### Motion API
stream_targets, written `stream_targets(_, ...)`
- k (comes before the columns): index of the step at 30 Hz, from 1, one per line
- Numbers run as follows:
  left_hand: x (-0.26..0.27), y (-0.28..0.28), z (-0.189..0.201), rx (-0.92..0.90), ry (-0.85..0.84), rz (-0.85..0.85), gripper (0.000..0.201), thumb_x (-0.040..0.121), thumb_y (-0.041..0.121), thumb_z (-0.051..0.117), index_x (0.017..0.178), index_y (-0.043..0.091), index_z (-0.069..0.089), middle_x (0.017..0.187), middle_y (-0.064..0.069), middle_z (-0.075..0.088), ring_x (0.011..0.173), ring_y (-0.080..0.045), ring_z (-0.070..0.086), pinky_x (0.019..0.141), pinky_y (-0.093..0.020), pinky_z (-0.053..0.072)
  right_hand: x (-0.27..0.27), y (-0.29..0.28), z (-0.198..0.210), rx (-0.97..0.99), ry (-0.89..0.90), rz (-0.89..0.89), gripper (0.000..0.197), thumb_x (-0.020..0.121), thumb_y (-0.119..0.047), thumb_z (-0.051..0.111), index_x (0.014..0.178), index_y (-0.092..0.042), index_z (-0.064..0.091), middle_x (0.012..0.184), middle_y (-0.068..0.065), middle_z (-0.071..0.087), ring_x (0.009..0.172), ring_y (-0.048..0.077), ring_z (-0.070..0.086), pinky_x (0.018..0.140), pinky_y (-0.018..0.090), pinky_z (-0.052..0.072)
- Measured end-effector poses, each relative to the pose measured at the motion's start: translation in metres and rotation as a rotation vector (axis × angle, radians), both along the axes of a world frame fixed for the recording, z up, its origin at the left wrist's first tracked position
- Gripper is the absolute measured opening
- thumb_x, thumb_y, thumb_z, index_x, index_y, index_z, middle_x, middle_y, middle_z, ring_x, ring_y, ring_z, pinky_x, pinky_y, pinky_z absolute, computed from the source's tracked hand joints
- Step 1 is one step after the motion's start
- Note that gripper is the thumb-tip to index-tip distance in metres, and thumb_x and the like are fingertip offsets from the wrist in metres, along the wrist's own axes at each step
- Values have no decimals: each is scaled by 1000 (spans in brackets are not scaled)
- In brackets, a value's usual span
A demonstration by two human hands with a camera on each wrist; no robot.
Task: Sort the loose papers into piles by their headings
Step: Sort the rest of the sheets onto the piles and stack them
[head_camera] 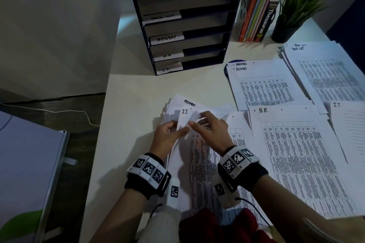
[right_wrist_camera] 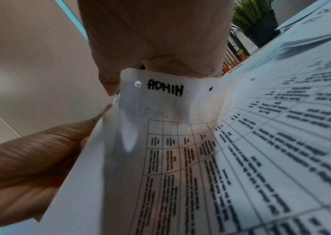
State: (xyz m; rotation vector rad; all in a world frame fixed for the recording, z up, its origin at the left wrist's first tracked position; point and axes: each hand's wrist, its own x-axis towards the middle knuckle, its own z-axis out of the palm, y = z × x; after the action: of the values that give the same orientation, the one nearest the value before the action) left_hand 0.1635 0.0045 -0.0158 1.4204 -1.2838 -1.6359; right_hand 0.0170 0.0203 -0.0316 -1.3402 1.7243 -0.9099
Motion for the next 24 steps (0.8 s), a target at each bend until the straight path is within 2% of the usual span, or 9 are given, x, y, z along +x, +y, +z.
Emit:
stream_targets(4,-10,6,-3,-66,-194,-18,42,70,30,74,108,22,58,96,10,61,98,-15,59,72,-18,47,-1,0,2,36,97,34,53,69,-71,43,89,-23,51,65,-18,50,69,6,54,101,52,34)
stream_targets(6,-11,6,-9,-121,-374,-29,70,66,39,76,127,18,49,121,0,51,117,-20,47,90,-28,44,-2,0,3,19,169,50,36,75,-62,39,69,-27,40,58,-14,41,59,-1,41,102,46,29)
stream_targets(8,-9,7,-17,-217,-611,-72,86,70,52,69,142,24,32,148,-5,23,138,-21,19,111,-39,21,-4,1,6,-4,161,52,35,80,-55,38,60,-26,34,56,-11,38,57,-1,39,99,46,30)
stream_targets(11,-7,11,-25,-363,-753,-215,84,77,78,22,146,35,4,155,2,-14,143,-17,-13,115,-41,-6,-10,3,7,6,116,98,32,82,-56,36,72,-28,50,64,-18,49,69,-4,50,105,46,23)
stream_targets(15,-8,17,-31,-435,-751,-282,82,63,81,-22,135,42,-24,147,10,-35,139,-9,-22,115,-37,-10,-23,5,11,41,91,162,54,84,-52,23,105,-21,62,91,-12,63,92,4,55,111,36,3)
stream_targets(18,-8,16,-34,-412,-697,-268,99,55,85,-24,142,39,-11,148,15,-25,137,-5,-17,112,-32,-9,-35,6,10,12,46,127,46,81,-32,21,97,-19,62,96,-9,62,99,5,50,109,31,7)
stream_targets(20,-8,16,-25,-307,-567,-196,108,57,89,-14,142,36,27,150,4,23,136,-9,17,113,-33,11,-41,3,8,12,113,126,44,74,-25,27,97,-15,63,100,-5,62,103,9,46,111,33,9)
stream_targets(22,-11,17,-10,-142,-323,-49,80,70,85,7,115,34,49,111,11,54,110,-9,45,96,-28,31,-44,2,5,16,258,134,39,73,-22,37,100,-11,64,104,0,63,110,16,45,112,40,11)
stream_targets(24,-13,16,-3,28,-182,24,59,90,60,21,129,22,44,126,9,51,122,-15,44,101,-27,31,-46,1,1,-22,352,116,23,80,-12,51,97,-9,66,103,3,65,114,22,46,110,44,16)
